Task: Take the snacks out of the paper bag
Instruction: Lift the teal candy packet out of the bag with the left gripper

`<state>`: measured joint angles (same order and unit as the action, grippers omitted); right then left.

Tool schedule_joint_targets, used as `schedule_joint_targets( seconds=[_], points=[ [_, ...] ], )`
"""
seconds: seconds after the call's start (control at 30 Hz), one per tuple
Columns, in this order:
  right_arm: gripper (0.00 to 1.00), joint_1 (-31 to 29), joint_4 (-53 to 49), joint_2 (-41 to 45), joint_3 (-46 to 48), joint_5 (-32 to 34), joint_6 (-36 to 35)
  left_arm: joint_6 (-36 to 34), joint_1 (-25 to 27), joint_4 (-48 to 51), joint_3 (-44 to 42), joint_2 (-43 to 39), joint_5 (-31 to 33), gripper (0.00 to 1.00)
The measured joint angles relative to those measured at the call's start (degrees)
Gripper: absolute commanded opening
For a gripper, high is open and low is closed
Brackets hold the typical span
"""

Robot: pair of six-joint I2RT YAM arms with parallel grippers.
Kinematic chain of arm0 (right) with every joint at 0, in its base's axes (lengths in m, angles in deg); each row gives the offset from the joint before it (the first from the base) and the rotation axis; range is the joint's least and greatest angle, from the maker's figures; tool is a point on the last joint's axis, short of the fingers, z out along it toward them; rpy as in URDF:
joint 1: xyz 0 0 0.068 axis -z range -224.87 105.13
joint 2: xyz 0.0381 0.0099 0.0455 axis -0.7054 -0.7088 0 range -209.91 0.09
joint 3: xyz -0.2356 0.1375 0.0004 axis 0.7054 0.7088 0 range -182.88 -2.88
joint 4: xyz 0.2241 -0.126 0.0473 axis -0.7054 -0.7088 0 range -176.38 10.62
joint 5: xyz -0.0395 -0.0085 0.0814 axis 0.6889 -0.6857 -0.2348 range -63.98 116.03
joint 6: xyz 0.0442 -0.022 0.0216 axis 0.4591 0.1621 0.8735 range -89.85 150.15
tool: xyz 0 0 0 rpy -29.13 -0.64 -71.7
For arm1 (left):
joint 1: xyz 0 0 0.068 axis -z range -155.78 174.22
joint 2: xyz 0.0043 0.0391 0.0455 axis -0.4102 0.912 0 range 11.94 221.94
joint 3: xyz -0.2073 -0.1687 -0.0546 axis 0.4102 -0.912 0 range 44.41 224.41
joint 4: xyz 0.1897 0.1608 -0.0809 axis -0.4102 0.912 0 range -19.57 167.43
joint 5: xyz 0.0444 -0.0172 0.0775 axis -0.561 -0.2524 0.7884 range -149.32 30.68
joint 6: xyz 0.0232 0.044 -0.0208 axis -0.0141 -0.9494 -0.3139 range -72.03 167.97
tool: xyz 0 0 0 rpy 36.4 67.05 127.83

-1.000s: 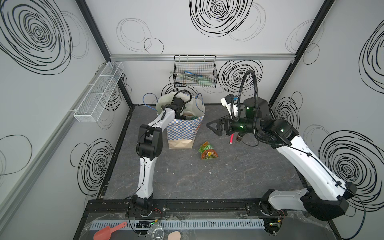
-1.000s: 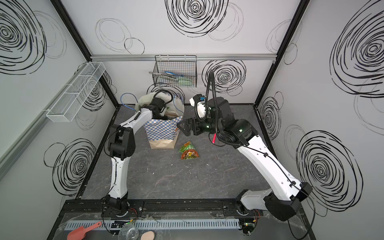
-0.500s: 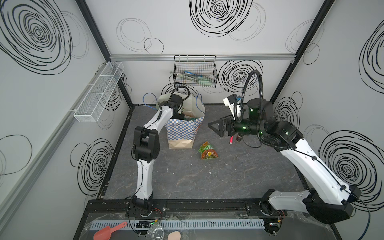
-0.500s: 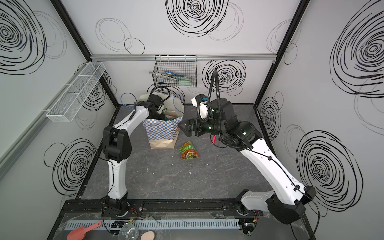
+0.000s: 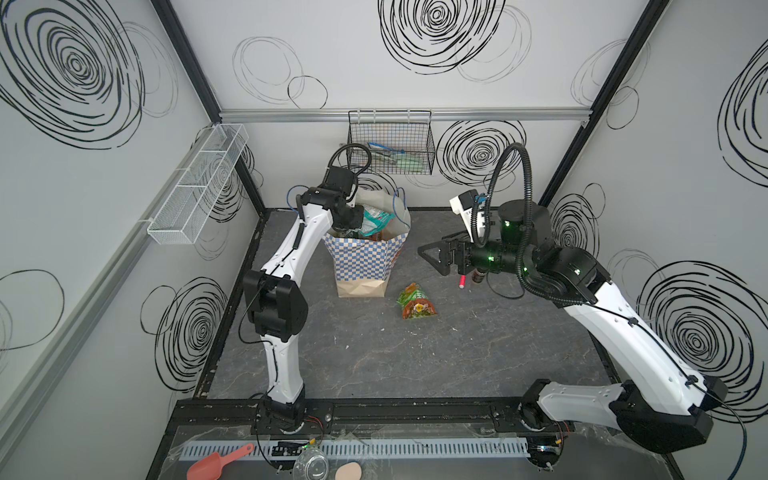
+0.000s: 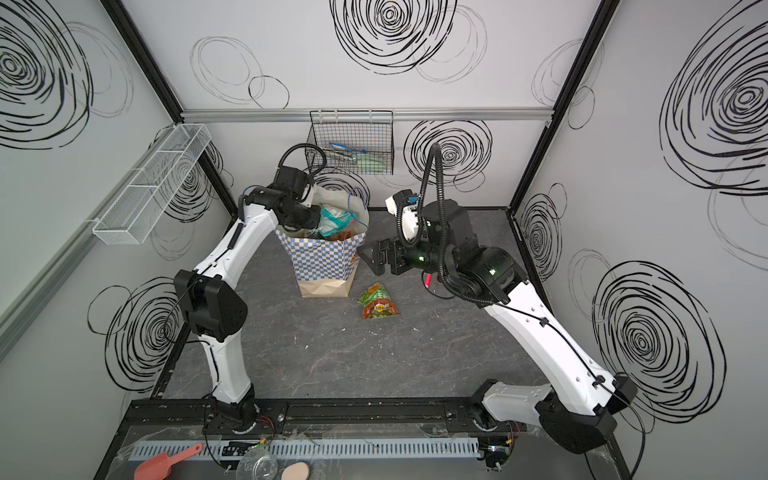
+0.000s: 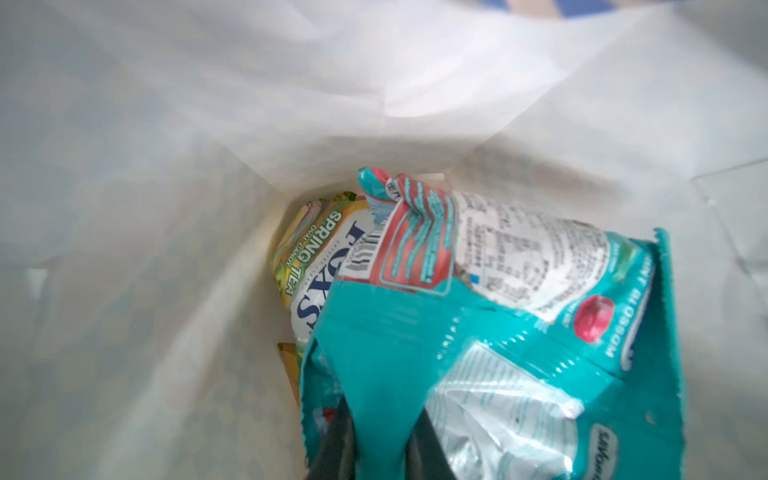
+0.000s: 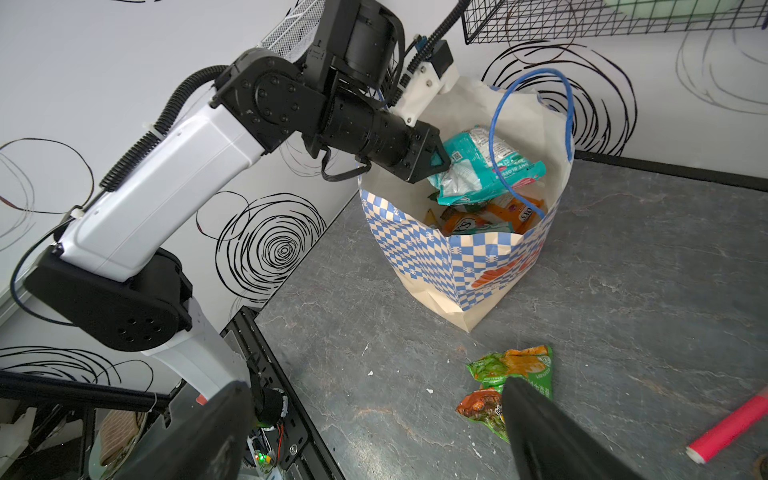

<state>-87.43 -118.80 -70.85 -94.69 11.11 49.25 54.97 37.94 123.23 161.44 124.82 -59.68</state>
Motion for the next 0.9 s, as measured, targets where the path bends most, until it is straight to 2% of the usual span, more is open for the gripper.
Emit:
schedule_joint_targets(
  seconds=[0.27, 0.7, 0.9],
  points=[
    [0.97, -0.3, 1.0, 0.4, 0.7, 0.5, 0.6, 0.6, 0.0, 0.2, 2.3, -5.6, -0.8, 0.0],
    [0.97, -1.1, 1.8, 1.1, 1.1, 1.5, 1.5, 1.2, 0.0, 1.2, 2.8, -7.5, -0.8, 0.0],
    [0.97, -1.3, 3.5, 4.0, 2.3, 4.3, 1.5, 2.4, 1.3, 1.3, 3.1, -12.9, -0.9, 0.0]
  ],
)
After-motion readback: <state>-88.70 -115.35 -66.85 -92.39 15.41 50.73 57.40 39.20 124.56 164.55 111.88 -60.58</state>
